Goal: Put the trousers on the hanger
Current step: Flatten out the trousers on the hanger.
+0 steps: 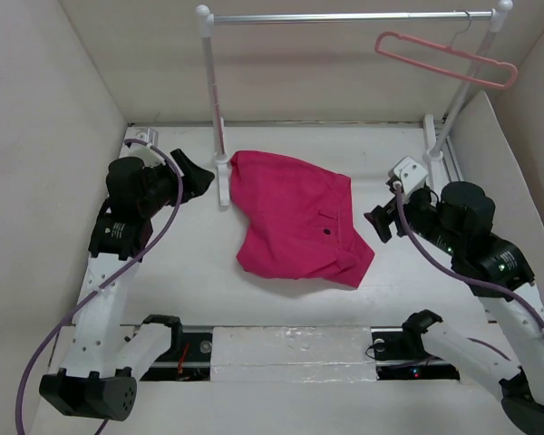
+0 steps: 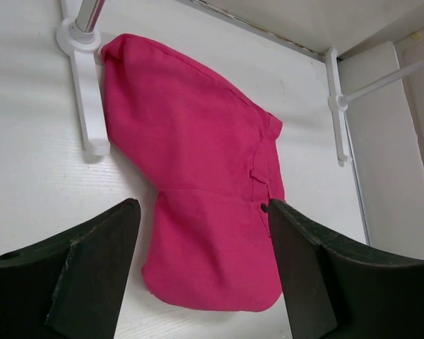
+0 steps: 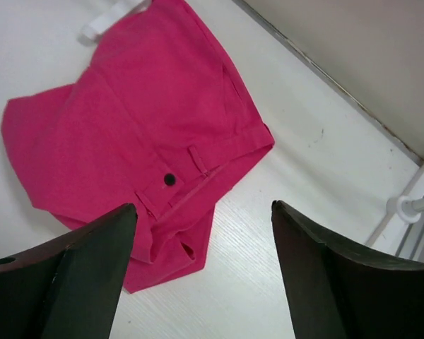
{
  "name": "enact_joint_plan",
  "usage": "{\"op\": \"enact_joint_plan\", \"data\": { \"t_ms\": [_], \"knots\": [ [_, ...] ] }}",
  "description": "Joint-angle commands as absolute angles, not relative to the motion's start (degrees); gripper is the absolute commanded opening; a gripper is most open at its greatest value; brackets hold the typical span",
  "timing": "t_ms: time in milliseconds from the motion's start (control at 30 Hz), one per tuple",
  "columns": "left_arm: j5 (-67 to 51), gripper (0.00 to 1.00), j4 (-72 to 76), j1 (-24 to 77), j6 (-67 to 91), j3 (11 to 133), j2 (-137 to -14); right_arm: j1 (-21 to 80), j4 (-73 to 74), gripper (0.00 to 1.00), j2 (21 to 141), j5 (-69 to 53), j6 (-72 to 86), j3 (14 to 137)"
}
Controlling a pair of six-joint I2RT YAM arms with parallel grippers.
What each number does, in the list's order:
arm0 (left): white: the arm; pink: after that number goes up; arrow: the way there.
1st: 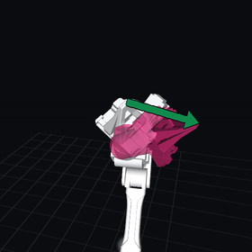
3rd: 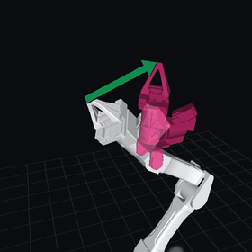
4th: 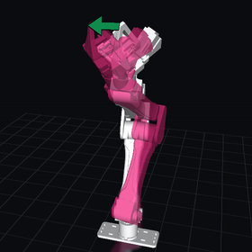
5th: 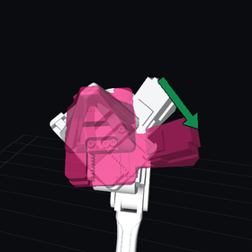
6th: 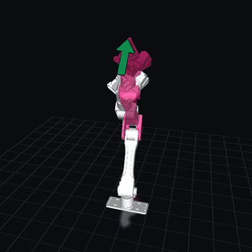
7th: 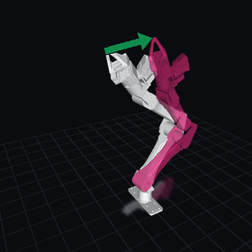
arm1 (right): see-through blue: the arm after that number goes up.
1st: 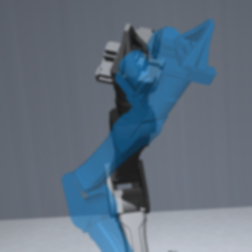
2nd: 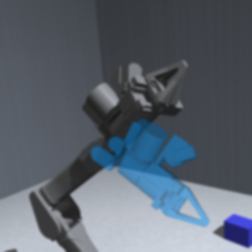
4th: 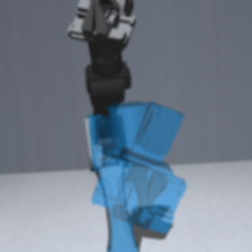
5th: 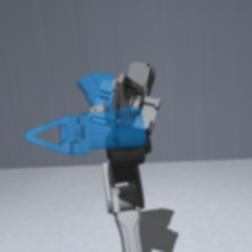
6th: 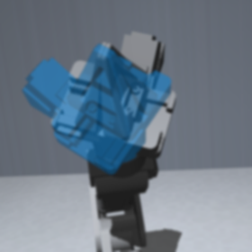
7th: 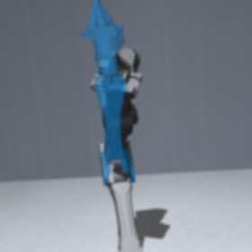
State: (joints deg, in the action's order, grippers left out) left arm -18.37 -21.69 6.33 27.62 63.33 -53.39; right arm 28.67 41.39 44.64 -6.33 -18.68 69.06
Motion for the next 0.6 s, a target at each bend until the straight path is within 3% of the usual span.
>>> {"op": "enact_joint_plan", "data": {
  "t_ms": [0,33,67,133,167,200,233,267,300,333,367,400,433,500,533,567],
  "knots": [
    [-17.2,0.69,-19.1,6.2,29.3,62.9,-53.0,28.2,41.0,0.84,44.1,-2.7,-17.5,68.9],
    [-16.3,0.67,-18.7,6.2,29.8,61.5,-53.2,27.6,42.0,0.70,44.7,-1.0,-17.0,68.6],
    [-16.3,0.67,-18.7,6.2,29.8,61.5,-53.2,27.6,42.0,0.70,44.7,-1.0,-17.0,68.6],
    [-14.9,0.61,-17.8,6.2,30.8,59.6,-53.1,27.6,42.1,0.44,45.2,-1.1,-16.8,67.9],
    [-14.3,0.59,-17.5,6.2,31.4,57.7,-53.3,27.1,41.9,0.07,45.8,-1.1,-16.4,67.5],
    [-13.8,0.51,-18.0,6.2,31.6,56.9,-53.4,27.1,42.0,0.00,46.1,-0.7,-15.9,66.6],
    [-12.2,0.33,-18.7,6.2,31.5,55.4,-53.9,26.5,41.8,0.00,46.8,-0.4,-15.0,65.1],
    [-12.2,0.33,-18.7,6.2,31.1,54.5,-54.3,26.5,41.5,0.00,47.4,-0.4,-14.8,65.1],
    [-11.8,0.24,-19.2,6.2,30.9,53.6,-54.4,26.5,41.3,0.00,47.8,-0.4,-14.2,64.3],
    [-11.2,0.08,-19.5,6.2,30.8,52.7,-55.3,25.9,41.1,0.00,48.3,1.4,-13.5,62.5],
    [-11.2,0.03,-19.8,6.8,30.7,51.0,-55.5,25.0,40.8,0.07,48.9,1.7,-13.3,61.6],
    [-10.8,0.01,-19.9,7.4,30.6,49.8,-55.7,24.4,40.5,0.17,50.2,1.8,-13.2,60.7],
    [-11.2,0.01,-19.6,7.4,30.8,48.9,-56.2,23.1,40.0,0.49,50.9,1.1,-13.0,58.4],
    [-12.7,0.11,-17.2,7.9,32.2,44.5,-56.2,21.9,36.8,0.70,53.2,-2.6,-13.1,55.8],
    [-13.2,0.32,-15.9,7.9,32.7,43.1,-56.2,21.9,35.4,0.75,54.3,-5.6,-12.8,54.4],
    [-13.7,0.43,-14.7,7.9,33.0,40.4,-56.6,21.3,32.6,0.83,55.4,-7.4,-12.6,51.8]
  ]
}}
